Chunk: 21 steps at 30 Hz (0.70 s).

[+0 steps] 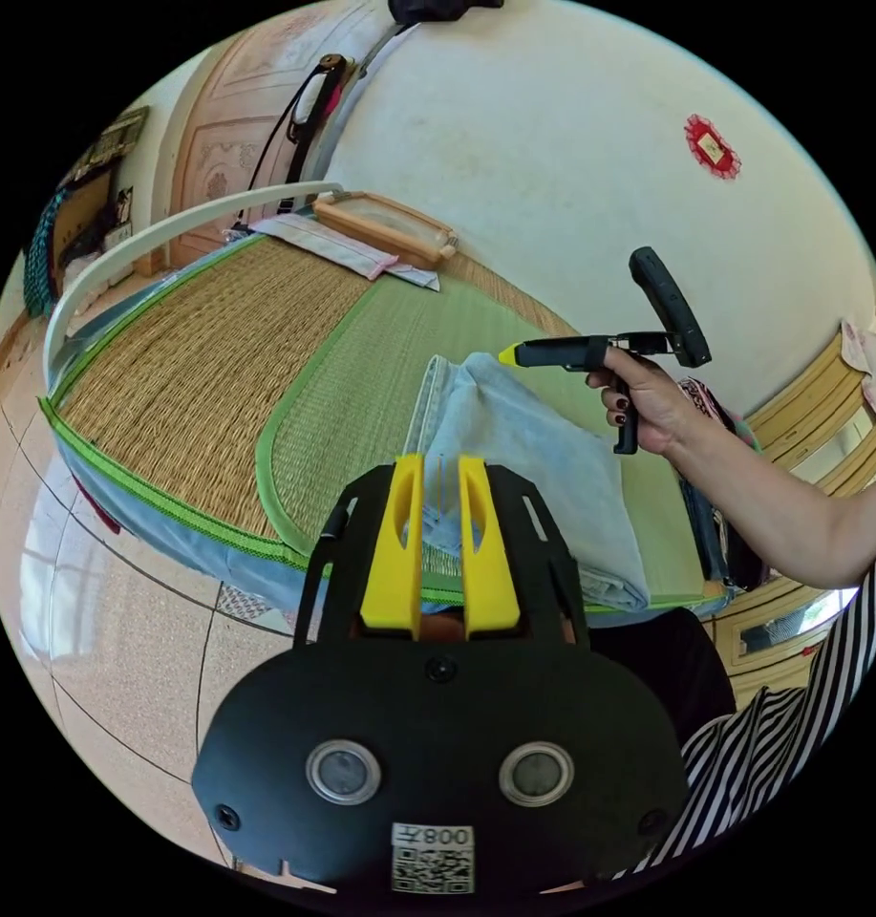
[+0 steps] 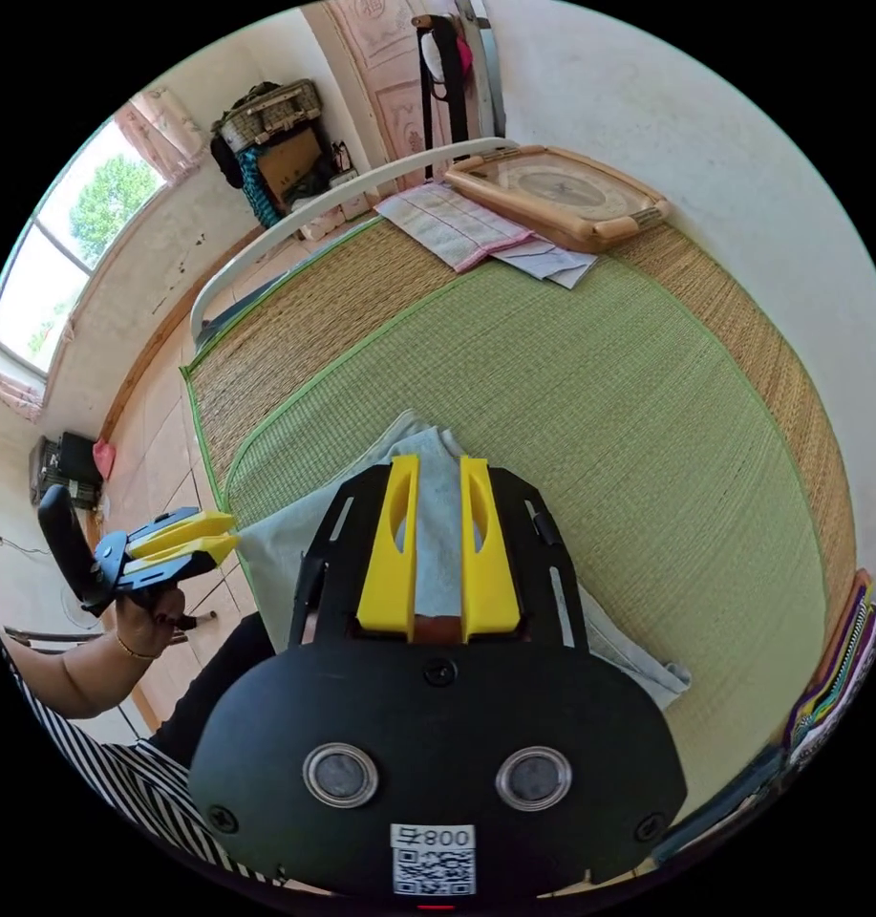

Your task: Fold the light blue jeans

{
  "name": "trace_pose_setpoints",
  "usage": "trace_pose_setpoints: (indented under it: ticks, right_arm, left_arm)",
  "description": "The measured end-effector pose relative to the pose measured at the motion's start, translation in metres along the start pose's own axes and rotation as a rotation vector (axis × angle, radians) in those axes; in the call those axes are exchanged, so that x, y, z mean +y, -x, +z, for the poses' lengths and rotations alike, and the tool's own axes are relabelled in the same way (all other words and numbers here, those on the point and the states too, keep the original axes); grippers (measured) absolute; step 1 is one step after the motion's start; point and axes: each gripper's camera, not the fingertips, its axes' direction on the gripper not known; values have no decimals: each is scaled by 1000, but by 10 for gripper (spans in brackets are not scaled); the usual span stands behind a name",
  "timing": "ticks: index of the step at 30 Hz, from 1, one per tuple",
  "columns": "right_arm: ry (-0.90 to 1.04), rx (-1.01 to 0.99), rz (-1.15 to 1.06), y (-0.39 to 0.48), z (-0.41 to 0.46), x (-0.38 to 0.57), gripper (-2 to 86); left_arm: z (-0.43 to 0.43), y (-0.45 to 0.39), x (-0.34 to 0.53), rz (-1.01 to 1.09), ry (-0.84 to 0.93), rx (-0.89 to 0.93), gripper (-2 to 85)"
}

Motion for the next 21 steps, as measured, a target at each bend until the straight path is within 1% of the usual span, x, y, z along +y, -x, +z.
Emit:
trace_pose_setpoints:
  ticks: [2, 7, 10, 13, 17, 19, 21]
  right_arm:
    - [40, -2, -14, -3, 9, -6, 82]
    - [102, -72, 2, -12, 18, -16, 73]
    - [100, -79, -12, -11, 8, -17, 41]
    - [76, -105, -21, -9, -10, -17, 24]
    - [21, -133, -32, -3, -34, -18, 17]
    - [39, -128, -38, 1, -31, -21, 18]
    - [77, -124, -31, 2, -19, -24, 18]
  left_arm:
    - [13, 6, 1, -40, 88, 53, 72]
    - [13, 8, 6, -63, 103, 107, 58]
    - [6, 0, 9, -38, 83, 107, 40]
    - [-9, -7, 15, -41, 16, 142, 33]
    - [-15, -17, 24, -39, -6, 66, 32]
    - [-6, -15, 29, -77, 40, 40, 34]
    - [0, -14, 35, -106, 40, 42, 37]
